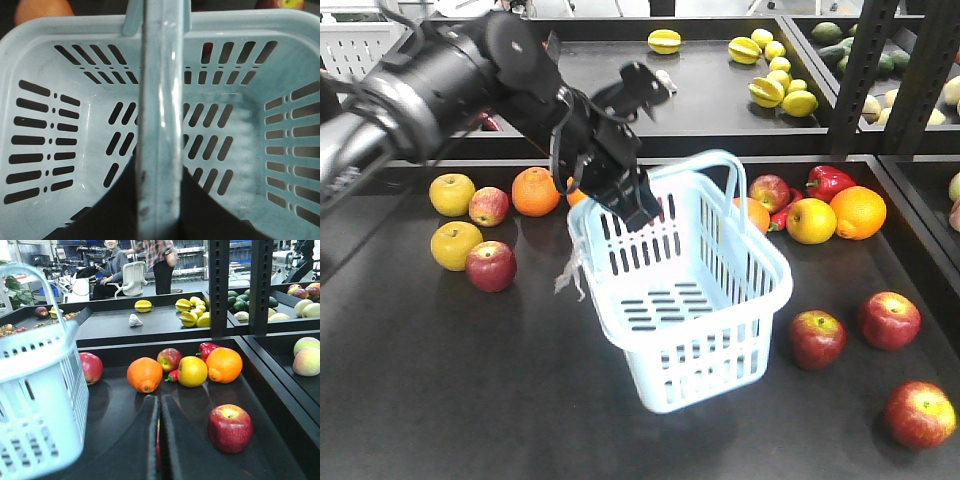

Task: Pick three apples into basket with both arms
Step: 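Lower the light-blue basket onto the table with the left gripper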

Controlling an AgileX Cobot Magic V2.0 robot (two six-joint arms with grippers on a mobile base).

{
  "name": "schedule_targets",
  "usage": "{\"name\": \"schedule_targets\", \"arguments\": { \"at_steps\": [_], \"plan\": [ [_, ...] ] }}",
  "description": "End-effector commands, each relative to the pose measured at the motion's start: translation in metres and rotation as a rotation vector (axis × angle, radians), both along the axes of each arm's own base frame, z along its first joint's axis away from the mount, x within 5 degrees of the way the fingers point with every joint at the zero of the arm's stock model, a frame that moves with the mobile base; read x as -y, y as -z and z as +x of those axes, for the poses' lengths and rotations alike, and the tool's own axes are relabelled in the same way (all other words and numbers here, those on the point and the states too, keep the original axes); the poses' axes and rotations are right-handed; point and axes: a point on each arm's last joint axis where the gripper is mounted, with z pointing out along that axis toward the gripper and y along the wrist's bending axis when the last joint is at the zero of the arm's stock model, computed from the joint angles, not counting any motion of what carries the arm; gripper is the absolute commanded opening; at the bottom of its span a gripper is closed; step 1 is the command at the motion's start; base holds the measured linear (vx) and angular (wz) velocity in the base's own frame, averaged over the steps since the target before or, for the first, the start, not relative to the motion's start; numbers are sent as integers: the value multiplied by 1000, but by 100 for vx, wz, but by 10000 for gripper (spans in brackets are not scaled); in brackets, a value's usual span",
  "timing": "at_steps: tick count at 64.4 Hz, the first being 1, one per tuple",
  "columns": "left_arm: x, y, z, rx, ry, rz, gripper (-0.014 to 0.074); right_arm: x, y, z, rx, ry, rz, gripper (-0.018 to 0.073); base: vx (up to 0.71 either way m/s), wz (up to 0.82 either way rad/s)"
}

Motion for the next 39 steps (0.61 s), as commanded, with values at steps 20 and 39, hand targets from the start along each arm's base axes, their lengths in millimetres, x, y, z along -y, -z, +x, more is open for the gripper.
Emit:
{"name": "schedule_targets", "arguments": {
  "at_steps": [20, 39],
  "plan": [
    [13, -12, 6, 81, 62, -132, 4, -1, -4, 0, 73, -6, -1, -3, 0, 0],
    [14, -12, 6, 86, 59, -135, 141, -1, -4, 0, 73, -6, -1, -3, 0, 0]
  ]
}}
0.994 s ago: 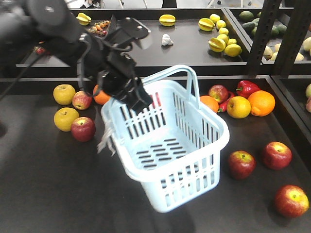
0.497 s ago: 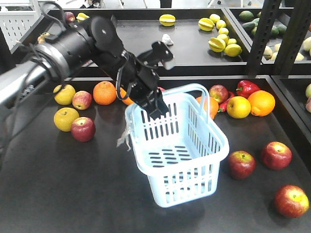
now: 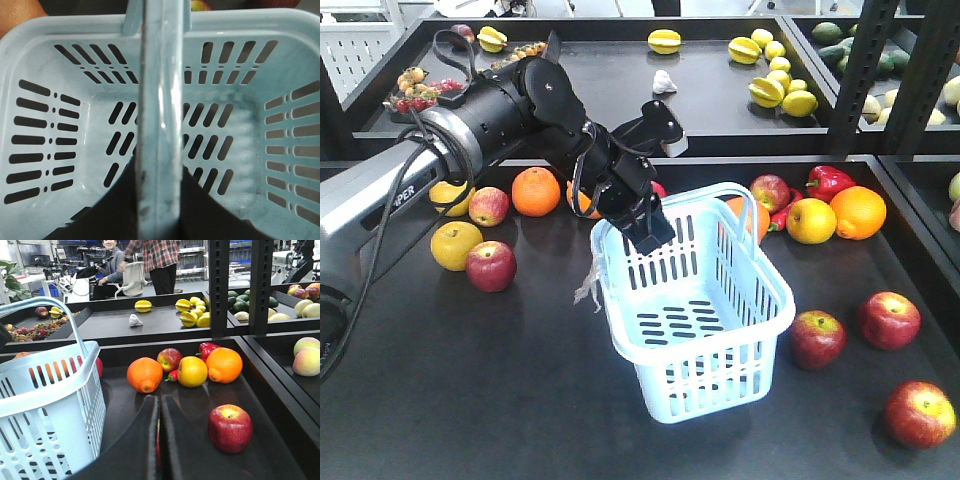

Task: Pick three apples into basket with both arms
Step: 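Lower the light-blue basket onto the table with the left gripper, then open the left gripper and lift it away from the basket handle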

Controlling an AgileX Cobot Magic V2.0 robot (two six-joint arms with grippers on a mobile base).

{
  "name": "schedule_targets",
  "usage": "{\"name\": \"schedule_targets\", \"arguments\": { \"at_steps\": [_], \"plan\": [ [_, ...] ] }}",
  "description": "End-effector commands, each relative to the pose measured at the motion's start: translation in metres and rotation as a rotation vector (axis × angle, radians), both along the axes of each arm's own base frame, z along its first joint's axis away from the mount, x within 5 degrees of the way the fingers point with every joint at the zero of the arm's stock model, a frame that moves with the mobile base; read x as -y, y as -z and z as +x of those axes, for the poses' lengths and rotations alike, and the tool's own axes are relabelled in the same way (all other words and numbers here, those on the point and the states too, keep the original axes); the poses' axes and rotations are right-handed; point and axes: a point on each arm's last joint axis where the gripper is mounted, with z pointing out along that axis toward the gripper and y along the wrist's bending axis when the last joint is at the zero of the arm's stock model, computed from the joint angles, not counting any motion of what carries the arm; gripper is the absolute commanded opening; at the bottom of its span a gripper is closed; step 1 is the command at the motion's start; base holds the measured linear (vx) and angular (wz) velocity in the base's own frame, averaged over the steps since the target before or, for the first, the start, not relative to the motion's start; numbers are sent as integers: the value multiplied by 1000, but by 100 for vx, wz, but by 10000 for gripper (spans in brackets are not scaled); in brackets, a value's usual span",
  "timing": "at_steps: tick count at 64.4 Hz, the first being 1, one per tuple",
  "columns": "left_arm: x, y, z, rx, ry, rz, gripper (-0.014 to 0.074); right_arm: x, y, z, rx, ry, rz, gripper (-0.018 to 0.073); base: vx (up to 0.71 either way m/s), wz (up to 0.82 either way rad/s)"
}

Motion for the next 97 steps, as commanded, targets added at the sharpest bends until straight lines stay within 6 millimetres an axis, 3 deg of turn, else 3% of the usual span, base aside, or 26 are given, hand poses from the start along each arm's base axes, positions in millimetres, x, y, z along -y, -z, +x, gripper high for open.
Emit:
{"name": "schedule_targets", "arguments": {
  "at_steps": [1, 12, 22, 33, 45, 56, 73, 83, 97],
  "plan": [
    [1, -48, -10, 85, -12, -121, 165, -1, -4, 0, 73, -6, -1, -3, 0, 0],
    [1, -48, -10, 74, -22, -123, 408, -1, -4, 0, 73, -6, -1, -3, 0, 0],
    [1, -48, -10, 32, -73, -133, 559, -1, -4, 0, 73, -6, -1, -3, 0, 0],
    [-2, -59, -17, 2, -104, -144, 579, -1, -4, 0, 73, -6, -1, -3, 0, 0],
    [-11, -94, -33, 37, -121, -183, 576, -1, -4, 0, 73, -6, -1, -3, 0, 0],
    [-23, -127, -58, 10, -141, -194, 475, -1, -4, 0, 73, -6, -1, -3, 0, 0],
    [-56, -187, -97, 103, -304, -217, -7, -1, -4, 0, 73, -6, -1, -3, 0, 0],
    [-73, -200, -124, 91, -357, -222, -8, -1, -4, 0, 73, -6, -1, -3, 0, 0],
    [-102, -167, -179, -11, -353, -128, -8, -1, -4, 0, 73, -6, -1, -3, 0, 0]
  ]
}}
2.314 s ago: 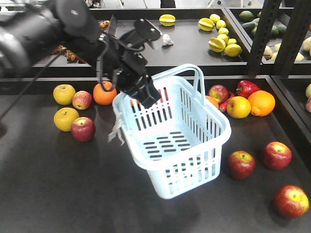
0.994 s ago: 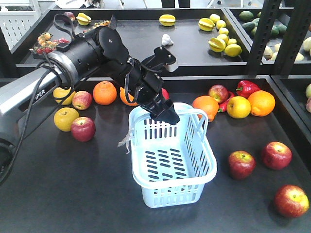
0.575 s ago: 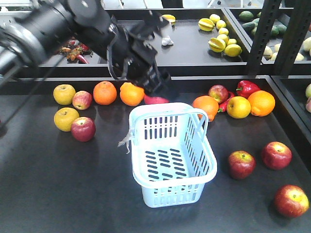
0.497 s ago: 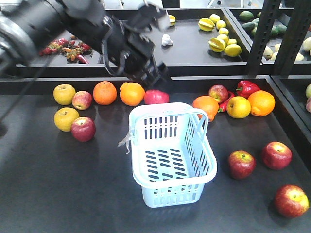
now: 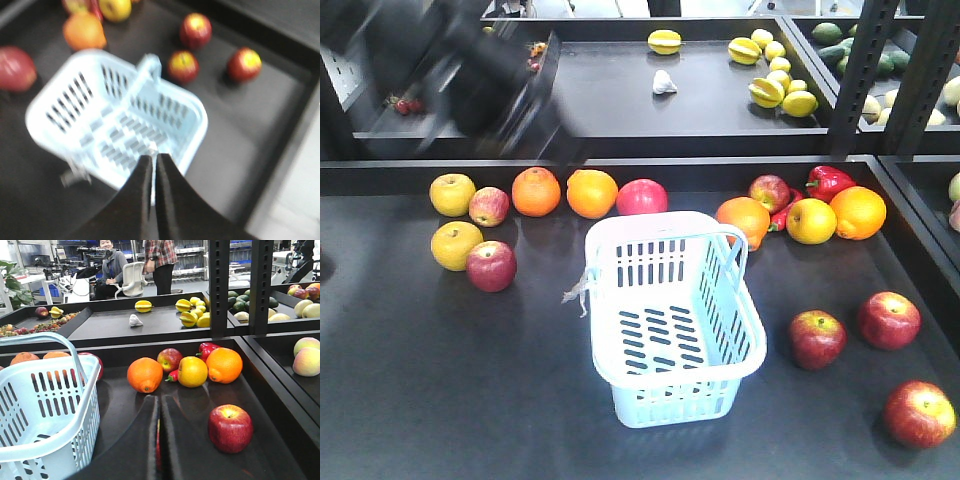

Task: Pick three apples into basket with both arms
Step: 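Open the left gripper and lift it away from the basket handle, then move the right gripper down toward a red apple near the table edge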

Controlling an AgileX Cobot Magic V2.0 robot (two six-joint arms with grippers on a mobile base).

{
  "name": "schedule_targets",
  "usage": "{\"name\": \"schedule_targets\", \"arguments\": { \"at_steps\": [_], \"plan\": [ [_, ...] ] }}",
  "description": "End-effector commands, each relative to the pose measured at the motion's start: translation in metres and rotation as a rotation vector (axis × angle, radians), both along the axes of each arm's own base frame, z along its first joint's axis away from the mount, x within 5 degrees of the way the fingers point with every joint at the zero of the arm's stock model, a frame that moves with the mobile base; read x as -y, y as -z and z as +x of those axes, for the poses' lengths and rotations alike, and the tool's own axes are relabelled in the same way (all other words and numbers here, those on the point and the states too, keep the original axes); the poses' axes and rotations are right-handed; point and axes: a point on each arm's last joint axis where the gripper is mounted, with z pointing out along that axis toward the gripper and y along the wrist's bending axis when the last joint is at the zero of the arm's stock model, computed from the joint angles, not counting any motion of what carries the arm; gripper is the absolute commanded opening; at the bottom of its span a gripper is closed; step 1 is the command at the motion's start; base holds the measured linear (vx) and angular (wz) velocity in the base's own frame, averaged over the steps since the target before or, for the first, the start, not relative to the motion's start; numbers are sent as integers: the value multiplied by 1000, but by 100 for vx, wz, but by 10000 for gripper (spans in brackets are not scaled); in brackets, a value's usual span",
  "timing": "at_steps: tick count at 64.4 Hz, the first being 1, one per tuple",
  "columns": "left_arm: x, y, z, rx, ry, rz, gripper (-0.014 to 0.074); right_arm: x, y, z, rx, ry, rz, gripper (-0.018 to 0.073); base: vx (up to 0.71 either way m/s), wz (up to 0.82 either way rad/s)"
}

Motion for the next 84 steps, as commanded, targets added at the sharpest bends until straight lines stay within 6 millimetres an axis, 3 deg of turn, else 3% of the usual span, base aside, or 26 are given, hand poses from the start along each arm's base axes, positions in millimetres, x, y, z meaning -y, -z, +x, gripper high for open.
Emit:
{"name": "schedule_targets", "arguments": {
  "at_steps": [1, 12, 24, 39, 48, 52, 84],
  "plan": [
    [-19, -6, -41, 11, 19, -25, -8, -1, -4, 0, 73, -6, -1, -3, 0, 0],
    [-47, 28, -92, 17, -23, -37, -8, -1, -4, 0, 73, -6, -1, -3, 0, 0],
    [-76, 71, -135, 151, -150, -160, -8, -1, -4, 0, 73, -6, -1, -3, 0, 0],
    [-102, 151, -168, 201, -251, -183, -8, -1, -4, 0, 73, -6, -1, -3, 0, 0],
    [-108, 183, -175, 187, -283, -166, -8, -1, -4, 0, 73, -6, -1, -3, 0, 0],
    [-109, 190, -174, 198, -297, -165, -8, -1, -4, 0, 73, -6, -1, -3, 0, 0],
    [-110, 190, -172, 223, -312, -178, -8, -1, -4, 0, 75, -7, -1, -3, 0, 0]
  ]
}}
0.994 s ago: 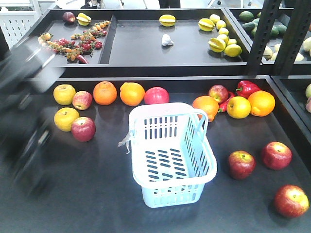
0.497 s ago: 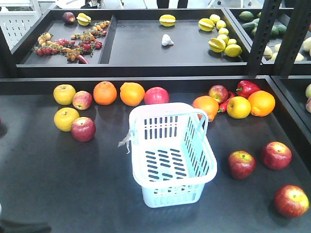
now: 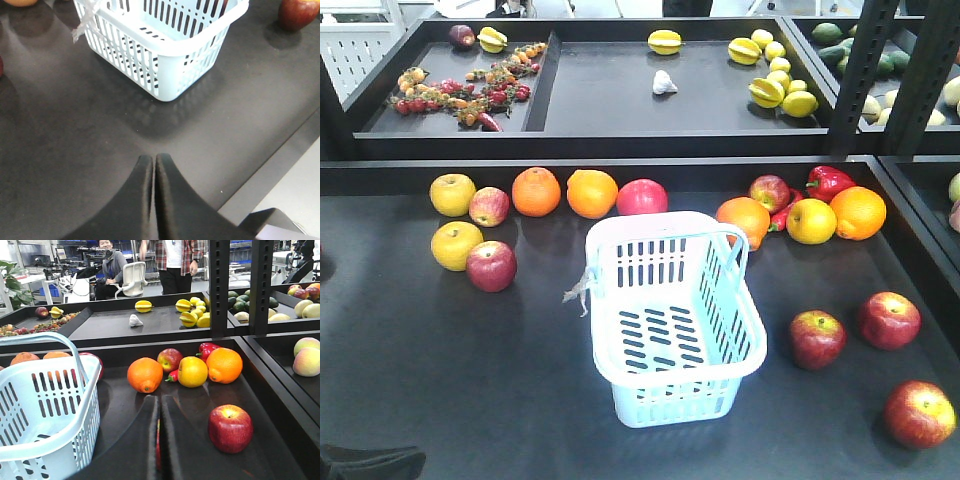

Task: Pick three apples into basket with both arms
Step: 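Move the right gripper down toward a red apple near the table edge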

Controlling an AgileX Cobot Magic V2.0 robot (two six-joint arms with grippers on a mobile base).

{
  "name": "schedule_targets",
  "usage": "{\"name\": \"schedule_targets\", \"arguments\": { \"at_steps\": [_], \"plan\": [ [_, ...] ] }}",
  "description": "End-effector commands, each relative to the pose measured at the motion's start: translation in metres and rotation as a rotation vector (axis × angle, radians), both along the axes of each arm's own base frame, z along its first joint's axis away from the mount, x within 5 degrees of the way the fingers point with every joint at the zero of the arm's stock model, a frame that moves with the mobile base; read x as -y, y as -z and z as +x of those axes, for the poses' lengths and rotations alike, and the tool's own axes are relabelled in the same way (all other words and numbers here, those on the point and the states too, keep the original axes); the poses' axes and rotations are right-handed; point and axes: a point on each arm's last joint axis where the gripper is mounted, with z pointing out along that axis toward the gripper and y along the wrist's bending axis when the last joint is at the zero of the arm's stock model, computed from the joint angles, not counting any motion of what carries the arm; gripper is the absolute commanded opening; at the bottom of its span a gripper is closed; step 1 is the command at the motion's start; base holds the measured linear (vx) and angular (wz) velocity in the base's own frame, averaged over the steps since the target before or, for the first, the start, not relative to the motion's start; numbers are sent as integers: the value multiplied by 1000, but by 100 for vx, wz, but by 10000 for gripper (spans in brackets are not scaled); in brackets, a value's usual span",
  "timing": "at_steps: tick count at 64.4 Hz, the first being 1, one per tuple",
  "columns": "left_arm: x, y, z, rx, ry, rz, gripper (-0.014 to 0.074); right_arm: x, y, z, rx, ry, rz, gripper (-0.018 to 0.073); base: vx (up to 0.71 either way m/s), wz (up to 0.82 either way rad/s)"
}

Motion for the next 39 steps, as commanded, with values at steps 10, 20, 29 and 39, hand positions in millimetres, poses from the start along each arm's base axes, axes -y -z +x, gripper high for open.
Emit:
{"name": "schedule_targets", "arguments": {
  "at_steps": [10, 20, 29, 39],
  "plan": [
    [2, -12, 4, 47, -24, -54, -8, -1, -9, 0, 123, -13, 180, -3, 0, 0],
    [2, -11, 4, 47, -24, -53, -8, 1, -20, -2, 228, -20, 473, -3, 0, 0],
    [2, -11, 4, 45, -24, -54, -8, 4, -26, -3, 298, -16, 643, -3, 0, 0],
    [2, -10, 4, 43, -25, -52, -8, 4, -67, -13, 410, -73, 673, -3, 0, 0]
  ]
}}
